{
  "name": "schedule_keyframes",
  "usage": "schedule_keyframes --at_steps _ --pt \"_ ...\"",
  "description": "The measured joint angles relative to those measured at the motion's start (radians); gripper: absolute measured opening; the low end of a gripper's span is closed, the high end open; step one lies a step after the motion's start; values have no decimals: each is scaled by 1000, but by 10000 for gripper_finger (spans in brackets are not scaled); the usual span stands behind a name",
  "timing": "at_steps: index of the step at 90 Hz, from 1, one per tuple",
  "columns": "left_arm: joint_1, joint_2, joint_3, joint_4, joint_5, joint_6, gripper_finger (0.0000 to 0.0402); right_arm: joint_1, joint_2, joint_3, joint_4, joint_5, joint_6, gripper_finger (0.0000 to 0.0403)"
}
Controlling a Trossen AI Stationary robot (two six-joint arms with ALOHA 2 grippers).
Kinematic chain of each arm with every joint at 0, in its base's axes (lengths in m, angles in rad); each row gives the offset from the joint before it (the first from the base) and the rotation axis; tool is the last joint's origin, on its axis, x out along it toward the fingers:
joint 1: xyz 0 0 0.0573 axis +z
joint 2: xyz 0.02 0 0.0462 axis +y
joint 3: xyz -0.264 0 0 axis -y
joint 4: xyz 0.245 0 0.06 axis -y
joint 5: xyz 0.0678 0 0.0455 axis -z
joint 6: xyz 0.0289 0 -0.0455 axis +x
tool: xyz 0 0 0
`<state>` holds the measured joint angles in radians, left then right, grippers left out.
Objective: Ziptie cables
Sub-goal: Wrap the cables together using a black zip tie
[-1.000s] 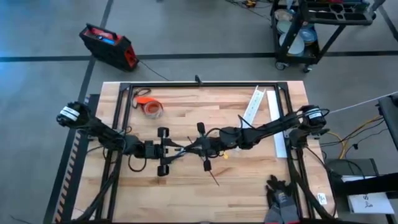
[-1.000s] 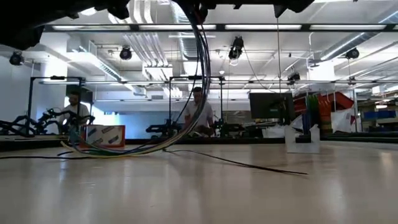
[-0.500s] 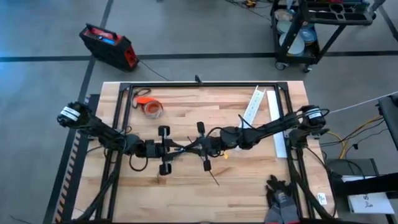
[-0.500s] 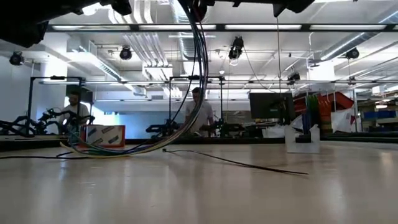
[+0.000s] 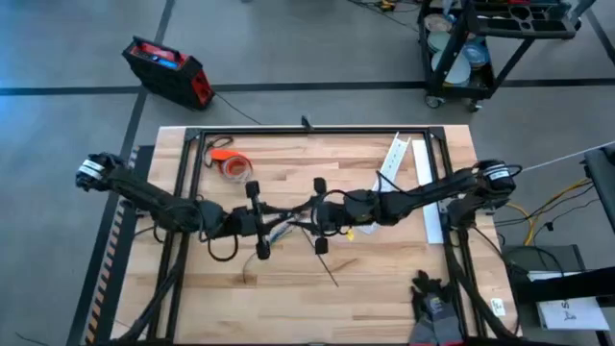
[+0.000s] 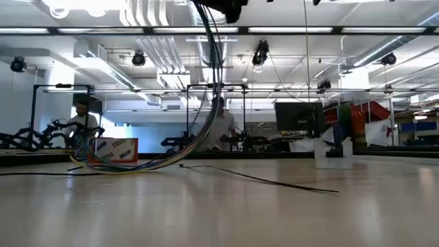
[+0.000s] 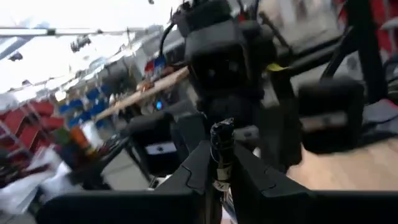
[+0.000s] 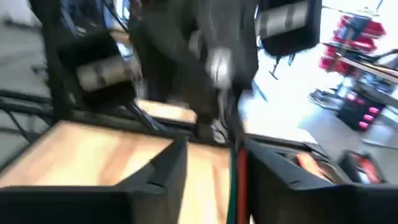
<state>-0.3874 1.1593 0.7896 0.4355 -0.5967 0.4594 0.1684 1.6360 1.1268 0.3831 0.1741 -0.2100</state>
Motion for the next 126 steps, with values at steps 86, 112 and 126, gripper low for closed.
schedule_keyframes --at_steps 86,112,126 --pt "-1 -49 758 -1098 -436 -202 22 8 276 -34 -302 202 329 190" --pt "-1 -105 754 -1252 -521 -377 22 5 462 184 -426 282 609 170" --pt "-1 -137 723 -1271 -520 -415 22 3 511 264 -557 274 690 145"
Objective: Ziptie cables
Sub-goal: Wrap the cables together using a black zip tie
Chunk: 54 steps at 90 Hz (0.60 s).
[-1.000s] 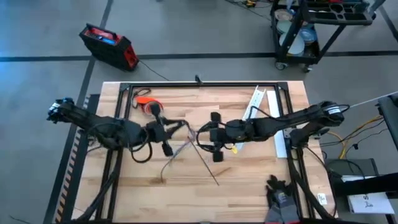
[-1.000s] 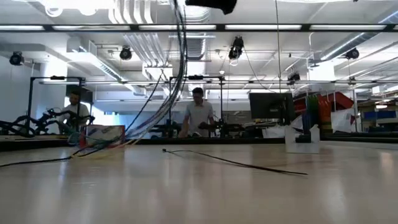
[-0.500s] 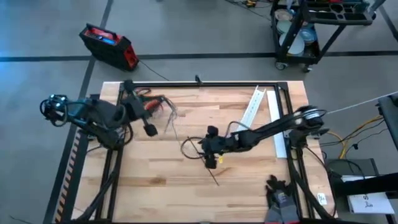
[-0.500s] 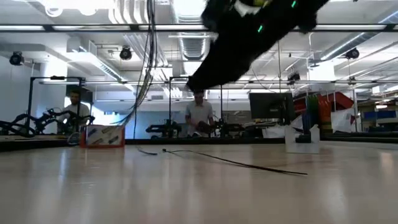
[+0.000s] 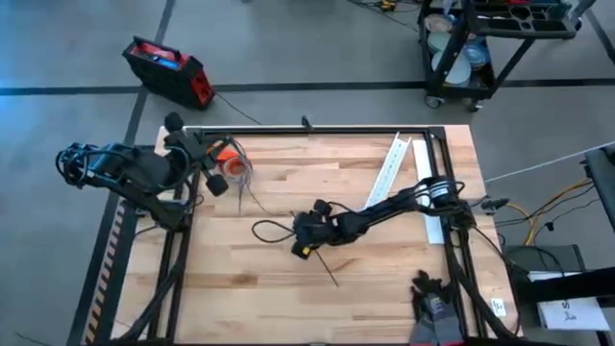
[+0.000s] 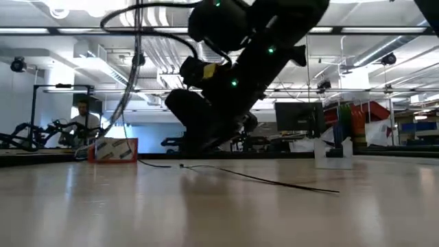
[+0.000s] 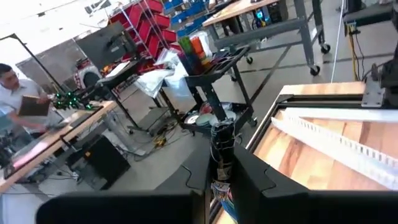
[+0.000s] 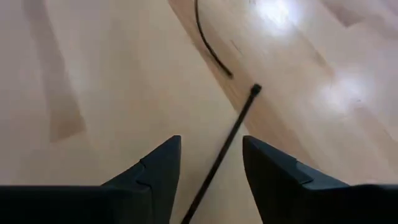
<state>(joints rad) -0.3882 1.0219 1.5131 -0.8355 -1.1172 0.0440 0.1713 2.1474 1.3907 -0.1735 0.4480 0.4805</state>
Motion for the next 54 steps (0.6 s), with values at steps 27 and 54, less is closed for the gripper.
schedule_keyframes --at_steps 27,54 --pt "-1 6 -24 3 0 6 22 -1 34 36 -108 -26 102 83" --pt "-1 7 -75 2 0 8 22 -1 34 44 -132 -32 -5 4"
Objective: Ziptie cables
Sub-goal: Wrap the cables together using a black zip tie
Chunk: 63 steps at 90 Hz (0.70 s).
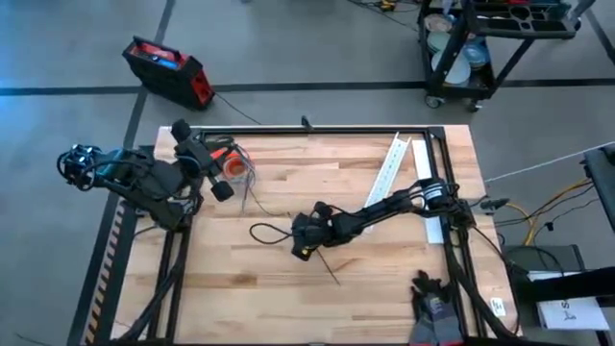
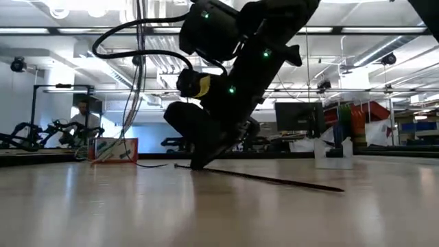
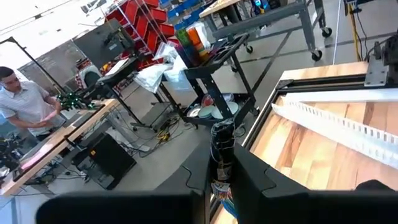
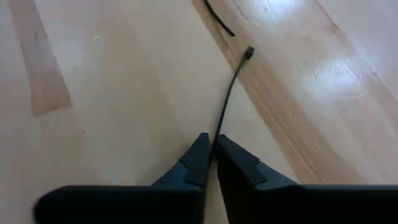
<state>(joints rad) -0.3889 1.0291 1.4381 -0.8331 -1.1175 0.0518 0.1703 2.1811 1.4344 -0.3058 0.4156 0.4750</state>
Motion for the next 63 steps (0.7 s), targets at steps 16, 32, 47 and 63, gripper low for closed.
schedule_keyframes --at_steps 16,32,47,63 --pt "0 -25 -9 2 -1 -8 22 -1 -14 16 -16 -9 -74 1" --pt "0 -48 -31 1 0 -17 22 -1 -95 13 -34 -33 -106 0" --pt "0 -80 -81 1 0 -37 22 -1 -170 12 -27 -137 -120 0" --pt "0 -105 -131 14 0 -46 22 -1 -192 12 13 -190 -214 0"
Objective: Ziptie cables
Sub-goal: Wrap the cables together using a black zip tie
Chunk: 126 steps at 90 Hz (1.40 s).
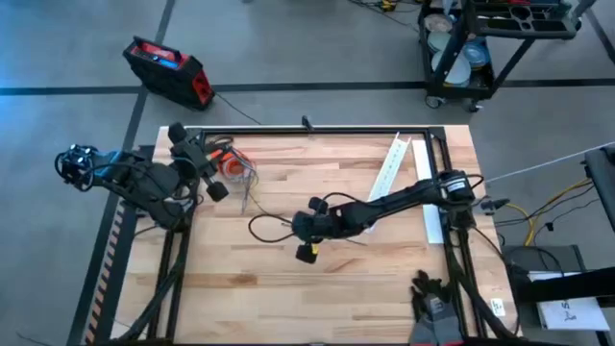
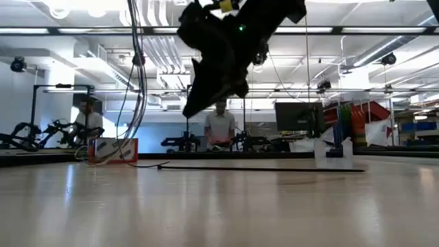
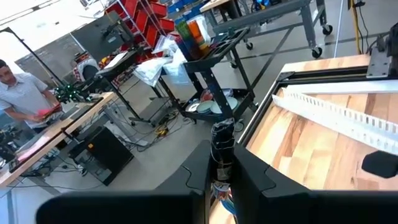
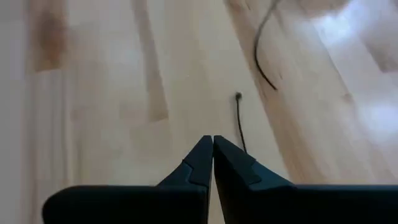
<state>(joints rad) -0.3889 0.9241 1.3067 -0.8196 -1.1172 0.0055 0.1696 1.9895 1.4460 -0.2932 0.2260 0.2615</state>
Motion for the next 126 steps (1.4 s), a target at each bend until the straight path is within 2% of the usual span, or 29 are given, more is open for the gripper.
schedule_keyframes --at_steps 16,24,42,50,64,86,108,126 --pt "0 -13 -26 7 0 0 22 -9 77 -1 194 7 -91 14" --pt "0 -16 -27 7 1 0 22 -46 136 -1 288 4 -68 32" --pt "1 -28 -34 5 7 -19 22 -129 220 1 314 -76 -74 79" --pt "0 -35 -50 6 8 -18 22 -139 234 4 322 -115 -85 88" --pt "0 -59 -91 8 8 -19 22 -143 248 5 328 -129 -100 72" --pt "0 -88 -122 14 8 -47 23 -142 264 9 320 -123 -153 7" --pt "0 -117 -170 23 8 -55 24 -133 249 10 306 -90 -171 1" --pt "0 -124 -176 24 9 -60 24 -133 155 21 300 -87 -165 1"
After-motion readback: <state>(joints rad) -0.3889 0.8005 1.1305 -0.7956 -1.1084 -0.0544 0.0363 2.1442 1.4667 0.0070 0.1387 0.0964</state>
